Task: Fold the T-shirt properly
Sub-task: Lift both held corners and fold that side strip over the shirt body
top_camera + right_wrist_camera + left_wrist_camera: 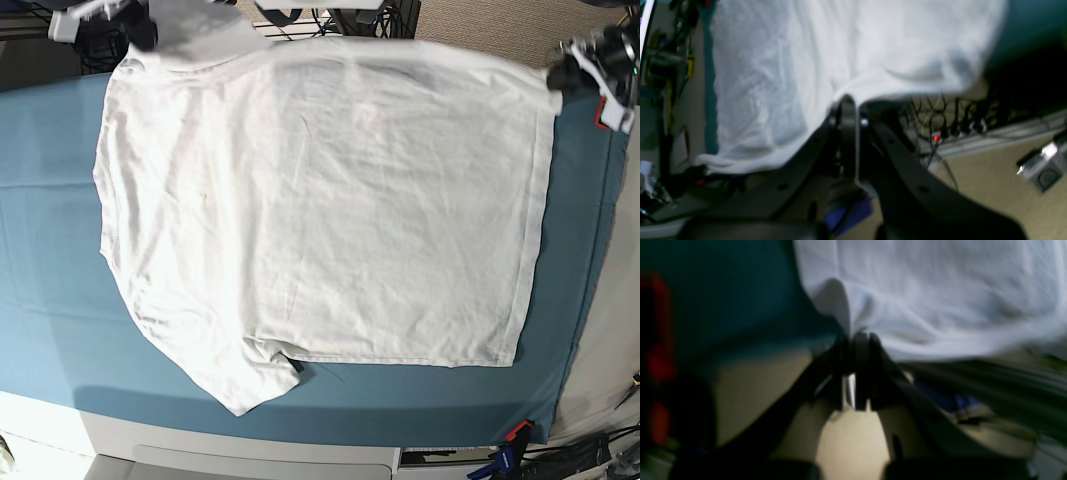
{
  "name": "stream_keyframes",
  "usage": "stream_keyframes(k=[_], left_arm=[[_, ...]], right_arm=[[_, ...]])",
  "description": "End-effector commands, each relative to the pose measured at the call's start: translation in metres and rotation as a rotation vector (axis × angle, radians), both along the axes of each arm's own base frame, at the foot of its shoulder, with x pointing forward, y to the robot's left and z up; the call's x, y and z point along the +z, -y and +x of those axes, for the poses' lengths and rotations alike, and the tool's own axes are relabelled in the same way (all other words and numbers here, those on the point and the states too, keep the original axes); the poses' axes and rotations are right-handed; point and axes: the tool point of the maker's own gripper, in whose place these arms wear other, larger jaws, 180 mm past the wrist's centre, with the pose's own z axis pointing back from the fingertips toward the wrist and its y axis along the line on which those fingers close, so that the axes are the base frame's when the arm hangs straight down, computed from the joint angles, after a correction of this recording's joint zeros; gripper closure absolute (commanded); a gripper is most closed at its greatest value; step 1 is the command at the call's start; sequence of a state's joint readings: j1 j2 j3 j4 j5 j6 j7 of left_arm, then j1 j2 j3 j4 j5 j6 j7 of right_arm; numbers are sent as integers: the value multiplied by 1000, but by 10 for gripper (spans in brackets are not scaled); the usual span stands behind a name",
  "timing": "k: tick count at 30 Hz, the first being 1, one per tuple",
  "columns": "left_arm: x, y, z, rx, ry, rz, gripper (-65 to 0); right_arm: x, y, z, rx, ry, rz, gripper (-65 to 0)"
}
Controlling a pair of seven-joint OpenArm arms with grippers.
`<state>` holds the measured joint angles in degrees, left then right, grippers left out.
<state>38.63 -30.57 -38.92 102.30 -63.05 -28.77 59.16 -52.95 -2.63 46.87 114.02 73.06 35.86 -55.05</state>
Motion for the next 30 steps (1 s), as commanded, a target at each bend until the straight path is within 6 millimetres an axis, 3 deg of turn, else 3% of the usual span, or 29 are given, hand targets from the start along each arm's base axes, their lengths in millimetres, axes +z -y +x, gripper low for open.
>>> stream_keyframes(k=[1, 5, 9, 12, 15, 20, 24, 30], left_arm=[[12, -2, 17, 0, 68, 5, 0], [16, 5, 47, -18, 134, 28, 0], [6, 29, 63, -98, 147, 42, 0], [-4, 41, 75, -126, 138, 91, 0], [-6, 39, 93, -132, 163, 174, 0], [7, 21, 121, -99, 207, 272, 0], [11, 13, 129, -94, 228, 322, 0], [10, 5, 131, -69, 224, 365, 0]], right_arm=[[8, 5, 12, -4, 53, -32, 0], [5, 5, 61, 11, 135, -111, 0], [-2, -2, 106, 11, 163, -191, 0], [-5, -13, 133, 33, 177, -245, 0], [-3, -20, 154, 49, 197, -301, 0], [-1, -14, 172, 16, 198, -388, 0], [0, -1, 176, -36, 194, -428, 0], [-30, 4, 182, -66, 151, -373, 0]])
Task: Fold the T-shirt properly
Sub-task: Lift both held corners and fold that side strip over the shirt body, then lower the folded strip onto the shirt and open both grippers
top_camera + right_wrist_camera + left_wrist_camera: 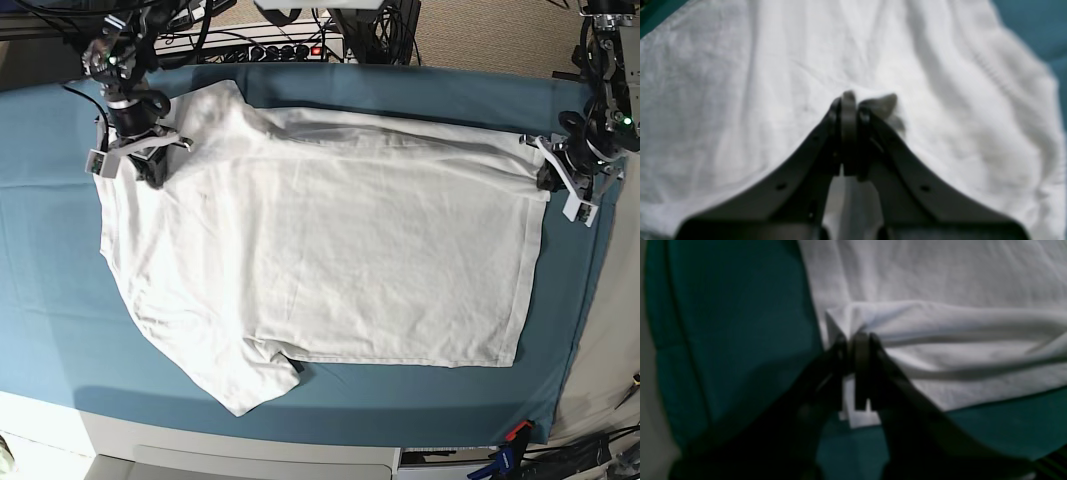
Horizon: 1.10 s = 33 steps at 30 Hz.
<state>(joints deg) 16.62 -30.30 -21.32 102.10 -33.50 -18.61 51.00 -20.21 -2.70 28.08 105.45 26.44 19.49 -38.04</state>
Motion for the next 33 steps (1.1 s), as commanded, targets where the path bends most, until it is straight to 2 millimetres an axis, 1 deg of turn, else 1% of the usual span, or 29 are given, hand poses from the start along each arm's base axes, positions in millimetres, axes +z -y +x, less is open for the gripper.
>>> stream_keyframes(k=[1, 3, 5, 7, 10, 14, 16, 22, 28, 30, 33], left_arm=[[12, -9, 9, 10, 45, 33, 0], [11, -12, 9, 9, 44, 53, 0], [11, -14, 8, 10, 40, 72, 0], [10, -17, 8, 14, 37, 87, 0], [10, -21, 9, 43, 37, 93, 0], [10, -21, 9, 42, 38, 92, 0], [10, -21, 9, 43, 38, 92, 0], [10, -21, 9, 43, 38, 92, 0], [11, -20, 10, 42, 45, 91, 0], [11, -23, 10, 50, 45, 104, 0], [11, -35, 10, 106, 43, 142, 0]], right_arm=[[5, 4, 9, -9, 41, 1, 0], [-6, 5, 16, -16, 32, 30, 0], [-10, 3, 25, 0, 39, 52, 0], [-6, 2, 35, 24, 60, 49, 0], [4, 7, 45, 32, 86, 33, 0], [10, 11, 50, 36, 99, 22, 0], [14, 11, 52, 38, 120, 48, 0], [25, -5, 56, 121, 173, 104, 0], [36, -5, 68, 124, 207, 97, 0], [41, -4, 74, 124, 221, 85, 0], [47, -2, 82, 125, 230, 55, 0]])
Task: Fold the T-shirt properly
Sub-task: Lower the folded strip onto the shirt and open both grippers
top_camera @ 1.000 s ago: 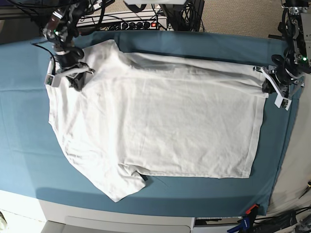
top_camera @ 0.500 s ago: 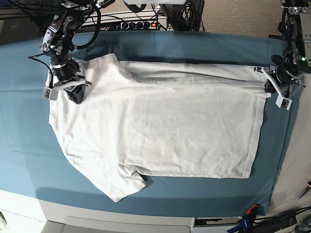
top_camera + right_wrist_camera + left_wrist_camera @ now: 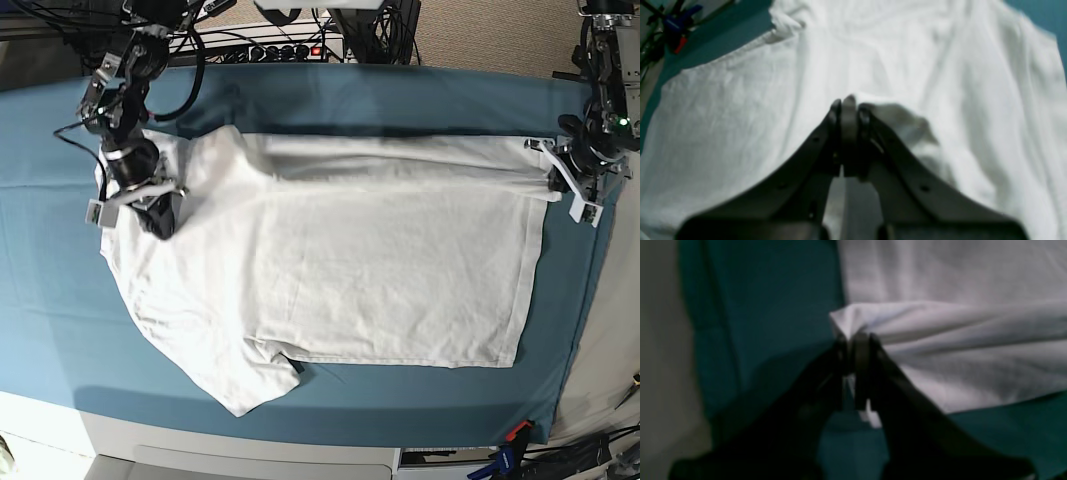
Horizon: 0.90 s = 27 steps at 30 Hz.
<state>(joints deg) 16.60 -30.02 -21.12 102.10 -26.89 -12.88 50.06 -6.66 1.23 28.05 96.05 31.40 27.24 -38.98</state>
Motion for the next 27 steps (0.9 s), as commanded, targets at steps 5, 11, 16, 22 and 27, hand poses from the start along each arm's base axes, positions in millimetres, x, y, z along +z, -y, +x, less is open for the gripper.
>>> stream_keyframes(k=[5, 11, 16, 22, 27], left_arm=[[15, -10, 10, 7, 56, 31, 0], [20, -4, 16, -20, 97, 13, 0], [22, 2, 17, -66, 111, 9, -45], [18, 0, 13, -78, 74, 24, -365], [11, -25, -4, -46, -55, 112, -365]], right_arm=[[18, 5, 9, -7, 61, -23, 0], [16, 7, 8, -7, 49, -45, 0], [10, 9, 6, -6, 20, -77, 0], [1, 15, -4, -19, -14, -91, -310], [14, 53, -32, -127, -19, 50, -309]])
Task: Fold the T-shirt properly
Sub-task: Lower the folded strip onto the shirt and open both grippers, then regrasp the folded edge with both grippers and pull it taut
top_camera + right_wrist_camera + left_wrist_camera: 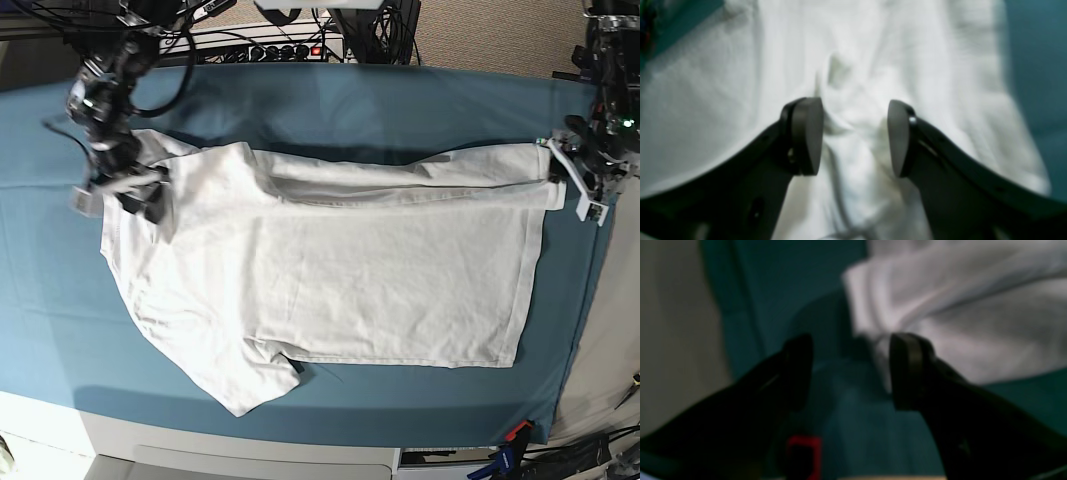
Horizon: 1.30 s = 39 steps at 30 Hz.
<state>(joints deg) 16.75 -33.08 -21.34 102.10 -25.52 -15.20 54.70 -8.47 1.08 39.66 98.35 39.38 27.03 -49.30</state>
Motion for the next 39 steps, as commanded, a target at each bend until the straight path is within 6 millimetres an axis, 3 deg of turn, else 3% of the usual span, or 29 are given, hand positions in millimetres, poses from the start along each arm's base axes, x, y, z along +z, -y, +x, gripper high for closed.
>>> stream_keyframes(k=[1, 4, 7, 10, 13, 20, 24, 29, 36, 37, 39], left_arm=[[12, -11, 4, -7, 21, 38, -365], [17, -23, -1, 4, 13, 46, -365], [22, -23, -8, 18, 6, -34, -365], [28, -19, -18, 28, 15, -152, -362], [21, -21, -32, 63, -10, -230, -359], [-11, -17, -49, 142, -83, -429, -359], [-10, -17, -44, 135, -74, -439, -359], [-10, -17, -44, 127, -79, -438, -359], [-9, -18, -44, 121, -83, -432, -359], [-9, -18, -44, 121, -83, -433, -358], [-9, -17, -44, 121, -80, -441, -340]], right_arm=[[22, 18, -5, -37, 64, -14, -309], [25, 53, -44, -147, 55, 3, -309], [19, 74, -85, -226, 15, 30, -309], [7, 76, -115, -240, -50, 49, -309], [-3, 67, -127, -226, -91, 85, -309], [-17, 33, -115, -171, -91, 161, -309], [-20, 17, -102, -141, -79, 184, -309], [-19, 14, -88, -150, -52, 193, -309], [-50, 11, -90, -195, -74, 315, -309], [-54, 10, -90, -199, -79, 327, -297], [-56, 9, -89, -200, -82, 335, -179]])
